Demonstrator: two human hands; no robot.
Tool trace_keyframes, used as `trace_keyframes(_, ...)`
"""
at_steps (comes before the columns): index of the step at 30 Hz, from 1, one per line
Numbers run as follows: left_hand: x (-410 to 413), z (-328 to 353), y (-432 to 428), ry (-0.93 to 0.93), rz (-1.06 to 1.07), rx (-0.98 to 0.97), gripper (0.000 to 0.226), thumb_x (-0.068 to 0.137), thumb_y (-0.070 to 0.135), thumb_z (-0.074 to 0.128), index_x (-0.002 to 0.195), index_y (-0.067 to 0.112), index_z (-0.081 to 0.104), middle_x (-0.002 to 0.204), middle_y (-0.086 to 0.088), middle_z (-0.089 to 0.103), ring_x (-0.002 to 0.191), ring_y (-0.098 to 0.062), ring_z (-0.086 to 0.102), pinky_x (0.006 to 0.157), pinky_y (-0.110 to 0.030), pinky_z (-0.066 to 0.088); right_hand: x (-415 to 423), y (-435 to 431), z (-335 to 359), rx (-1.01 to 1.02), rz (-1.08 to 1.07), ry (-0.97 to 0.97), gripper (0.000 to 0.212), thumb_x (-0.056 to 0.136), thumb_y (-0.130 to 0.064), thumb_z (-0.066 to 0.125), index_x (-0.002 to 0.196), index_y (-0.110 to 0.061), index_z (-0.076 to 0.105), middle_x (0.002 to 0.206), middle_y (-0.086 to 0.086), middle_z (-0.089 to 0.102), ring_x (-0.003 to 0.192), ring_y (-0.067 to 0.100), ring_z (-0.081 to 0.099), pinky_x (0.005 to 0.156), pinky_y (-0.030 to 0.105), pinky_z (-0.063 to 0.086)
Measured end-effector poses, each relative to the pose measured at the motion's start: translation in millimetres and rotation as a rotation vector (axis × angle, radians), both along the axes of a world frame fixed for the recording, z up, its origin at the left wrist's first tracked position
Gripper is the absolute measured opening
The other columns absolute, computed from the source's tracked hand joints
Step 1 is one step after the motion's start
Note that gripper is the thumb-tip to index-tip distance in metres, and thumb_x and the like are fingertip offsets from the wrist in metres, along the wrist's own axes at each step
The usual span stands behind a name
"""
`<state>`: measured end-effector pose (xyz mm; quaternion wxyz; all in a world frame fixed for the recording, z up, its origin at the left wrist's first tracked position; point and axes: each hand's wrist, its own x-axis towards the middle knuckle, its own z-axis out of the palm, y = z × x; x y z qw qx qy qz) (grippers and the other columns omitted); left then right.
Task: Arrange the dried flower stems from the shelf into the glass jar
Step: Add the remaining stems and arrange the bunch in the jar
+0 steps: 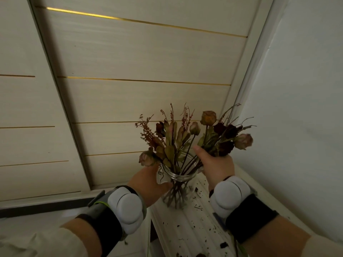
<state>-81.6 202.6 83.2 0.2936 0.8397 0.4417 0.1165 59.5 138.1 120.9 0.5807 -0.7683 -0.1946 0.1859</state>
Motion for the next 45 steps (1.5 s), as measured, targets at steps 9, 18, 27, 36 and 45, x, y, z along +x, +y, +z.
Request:
trace_keyframes(9, -0.4, 1.1, -1.3, 0.039, 0.000, 0.007, 0.069, 0.085, 0.047, 0.057, 0.144, 0.025, 0.028, 0.145, 0.001, 0.042, 0.131, -0.020, 0.043, 0.105, -0.028, 0.036, -9.1, 8.6, -19.4, -0.047, -0.055, 0.008, 0.057, 0.075, -0.045, 0.069, 0.120, -0.012, 0.059, 0.115, 0.013, 0.064, 0.107, 0.036, 0.058, 0.096, 0.043, 0.049)
trace_keyframes(18, -0.4, 0.0, -1.0, 0.038, -0.003, 0.024, 0.069, 0.084, 0.048, 0.058, 0.142, 0.024, 0.029, 0.143, 0.001, 0.043, 0.128, -0.020, 0.045, 0.103, -0.028, 0.037, -4.9, 6.1, -25.4, -0.116, 0.048, -0.059, 0.068, 0.080, -0.045, 0.065, 0.137, -0.016, 0.044, 0.136, 0.009, 0.050, 0.126, 0.029, 0.045, 0.101, 0.030, 0.036)
trace_keyframes(27, 0.5, 5.0, -3.4, 0.060, -0.021, 0.026, 0.075, 0.086, 0.047, 0.057, 0.147, 0.022, 0.020, 0.147, 0.000, 0.039, 0.131, -0.020, 0.042, 0.105, -0.028, 0.036, -8.1, -5.8, -29.6, 0.093, 0.098, 0.049, 0.097, 0.054, -0.049, 0.081, 0.135, -0.034, 0.030, 0.129, -0.001, 0.058, 0.119, 0.028, 0.055, 0.102, 0.049, 0.044)
trace_keyframes(36, 1.6, 2.2, -1.3, 0.089, -0.014, -0.003, 0.085, 0.086, 0.048, 0.056, 0.150, 0.022, 0.006, 0.153, -0.001, 0.029, 0.138, -0.020, 0.034, 0.110, -0.029, 0.031, 2.8, 5.3, -30.1, 0.016, -0.075, 0.089, 0.039, 0.082, -0.037, 0.061, 0.102, -0.004, 0.061, 0.100, 0.018, 0.067, 0.094, 0.035, 0.062, 0.079, 0.035, 0.048)
trace_keyframes(45, 5.4, 4.6, -3.9, 0.069, 0.034, 0.006, 0.084, 0.084, 0.048, 0.059, 0.149, 0.024, 0.012, 0.148, -0.002, 0.037, 0.132, -0.022, 0.041, 0.106, -0.031, 0.035, 5.0, -9.2, -39.2, 0.046, 0.150, 0.099, 0.102, 0.042, -0.061, 0.069, 0.133, -0.031, 0.034, 0.098, -0.004, 0.057, 0.090, 0.019, 0.056, 0.090, 0.046, 0.048)
